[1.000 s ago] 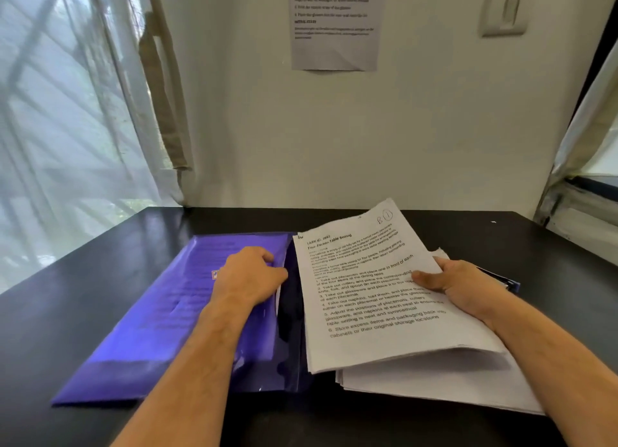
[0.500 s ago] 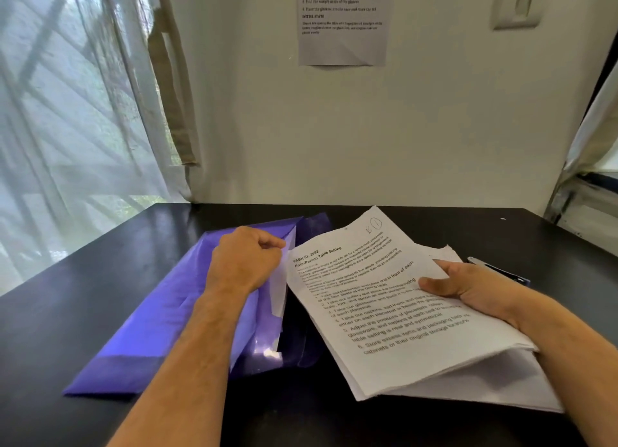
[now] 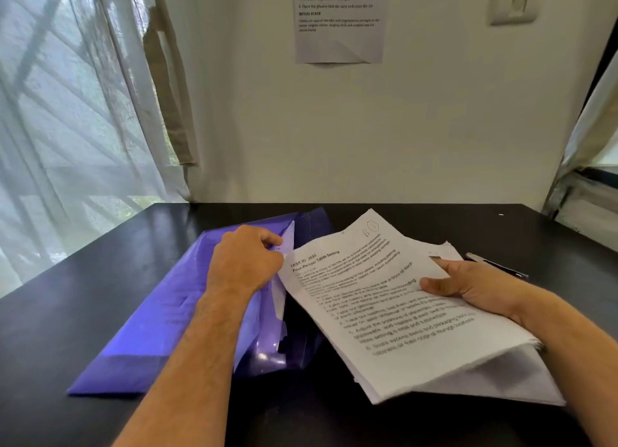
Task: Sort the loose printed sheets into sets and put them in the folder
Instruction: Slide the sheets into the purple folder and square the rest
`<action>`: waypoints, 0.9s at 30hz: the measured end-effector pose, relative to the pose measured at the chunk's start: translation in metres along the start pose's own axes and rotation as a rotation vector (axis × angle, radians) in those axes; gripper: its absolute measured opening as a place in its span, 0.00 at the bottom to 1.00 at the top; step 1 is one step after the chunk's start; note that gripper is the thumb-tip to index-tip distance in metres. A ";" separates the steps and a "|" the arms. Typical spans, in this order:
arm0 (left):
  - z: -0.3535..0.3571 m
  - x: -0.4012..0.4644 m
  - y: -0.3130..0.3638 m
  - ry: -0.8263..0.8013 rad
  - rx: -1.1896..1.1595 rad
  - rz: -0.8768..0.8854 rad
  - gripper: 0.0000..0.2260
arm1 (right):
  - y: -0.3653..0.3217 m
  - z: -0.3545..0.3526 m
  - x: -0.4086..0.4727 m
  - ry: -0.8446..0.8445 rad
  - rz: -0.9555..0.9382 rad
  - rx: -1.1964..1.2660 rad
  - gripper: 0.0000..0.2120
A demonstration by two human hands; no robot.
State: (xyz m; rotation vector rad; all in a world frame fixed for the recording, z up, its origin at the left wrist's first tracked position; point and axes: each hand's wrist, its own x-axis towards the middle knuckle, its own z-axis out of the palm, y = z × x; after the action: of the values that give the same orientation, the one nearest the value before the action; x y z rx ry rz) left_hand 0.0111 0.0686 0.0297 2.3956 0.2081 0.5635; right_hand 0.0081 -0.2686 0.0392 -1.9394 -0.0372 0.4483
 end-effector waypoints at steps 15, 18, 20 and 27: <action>-0.012 -0.006 0.003 -0.026 -0.124 0.110 0.09 | -0.031 0.041 0.019 0.062 -0.078 -0.063 0.15; -0.015 -0.007 0.006 -0.106 -0.110 0.147 0.09 | -0.042 0.046 0.025 0.063 -0.099 -0.075 0.15; -0.017 -0.008 0.008 -0.125 -0.102 0.175 0.09 | -0.040 0.054 0.029 0.106 -0.123 -0.095 0.15; -0.027 -0.009 0.016 -0.065 -0.060 0.215 0.09 | -0.032 0.060 0.020 0.208 -0.236 -0.111 0.15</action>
State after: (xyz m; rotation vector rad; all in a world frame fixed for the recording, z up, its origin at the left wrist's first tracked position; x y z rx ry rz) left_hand -0.0090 0.0685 0.0553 2.3885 -0.0950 0.5788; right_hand 0.0125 -0.1984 0.0416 -2.0511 -0.1573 0.0890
